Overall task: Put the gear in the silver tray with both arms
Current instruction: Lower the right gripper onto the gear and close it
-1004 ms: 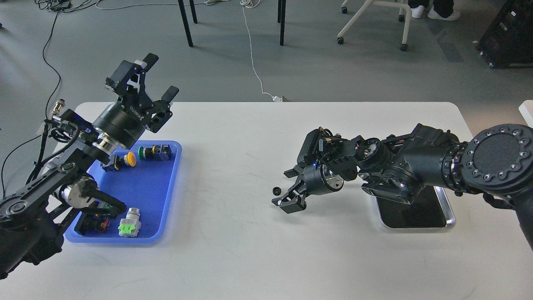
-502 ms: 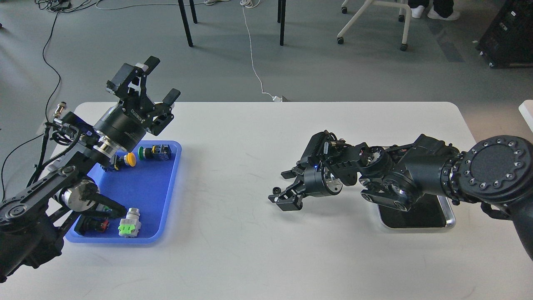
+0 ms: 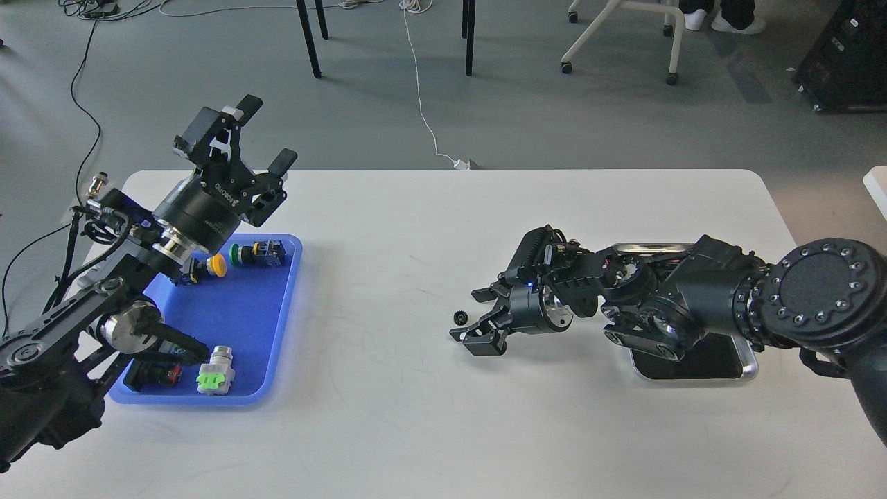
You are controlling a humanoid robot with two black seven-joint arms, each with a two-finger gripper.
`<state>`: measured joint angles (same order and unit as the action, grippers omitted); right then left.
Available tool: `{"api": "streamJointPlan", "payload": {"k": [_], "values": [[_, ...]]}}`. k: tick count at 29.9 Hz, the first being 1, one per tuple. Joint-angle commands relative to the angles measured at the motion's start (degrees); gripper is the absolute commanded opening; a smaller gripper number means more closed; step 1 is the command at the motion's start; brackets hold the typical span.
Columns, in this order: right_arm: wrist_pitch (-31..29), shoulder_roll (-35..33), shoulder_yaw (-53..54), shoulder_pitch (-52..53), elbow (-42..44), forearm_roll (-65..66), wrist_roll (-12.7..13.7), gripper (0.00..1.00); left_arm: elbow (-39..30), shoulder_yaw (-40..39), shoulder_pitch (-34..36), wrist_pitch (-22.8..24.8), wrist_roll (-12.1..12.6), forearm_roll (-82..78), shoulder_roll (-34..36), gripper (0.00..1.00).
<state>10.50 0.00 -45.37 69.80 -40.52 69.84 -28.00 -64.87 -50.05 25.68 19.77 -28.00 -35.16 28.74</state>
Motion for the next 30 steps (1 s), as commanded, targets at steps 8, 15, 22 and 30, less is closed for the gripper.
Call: {"api": "streamJointPlan", "payload": {"k": [8, 15, 22, 30], "values": [[2.1, 0.0, 0.0, 0.0, -0.2, 0.0, 0.0, 0.64, 0.0, -0.1, -0.3, 0.0, 0.0, 0.0, 0.0, 0.98], [2.7, 0.0, 0.1, 0.0, -0.1, 0.0, 0.0, 0.65, 0.0, -0.1, -0.3, 0.0, 0.0, 0.0, -0.1, 0.99], [2.7, 0.0, 0.3, -0.1, -0.1, 0.0, 0.0, 0.64, 0.0, -0.1, -0.3, 0.0, 0.0, 0.0, -0.1, 0.98], [2.6, 0.0, 0.3, -1.2, -0.1, 0.2, 0.0, 0.46, 0.0, -0.2, -0.3, 0.0, 0.0, 0.0, -0.1, 0.98]]}}
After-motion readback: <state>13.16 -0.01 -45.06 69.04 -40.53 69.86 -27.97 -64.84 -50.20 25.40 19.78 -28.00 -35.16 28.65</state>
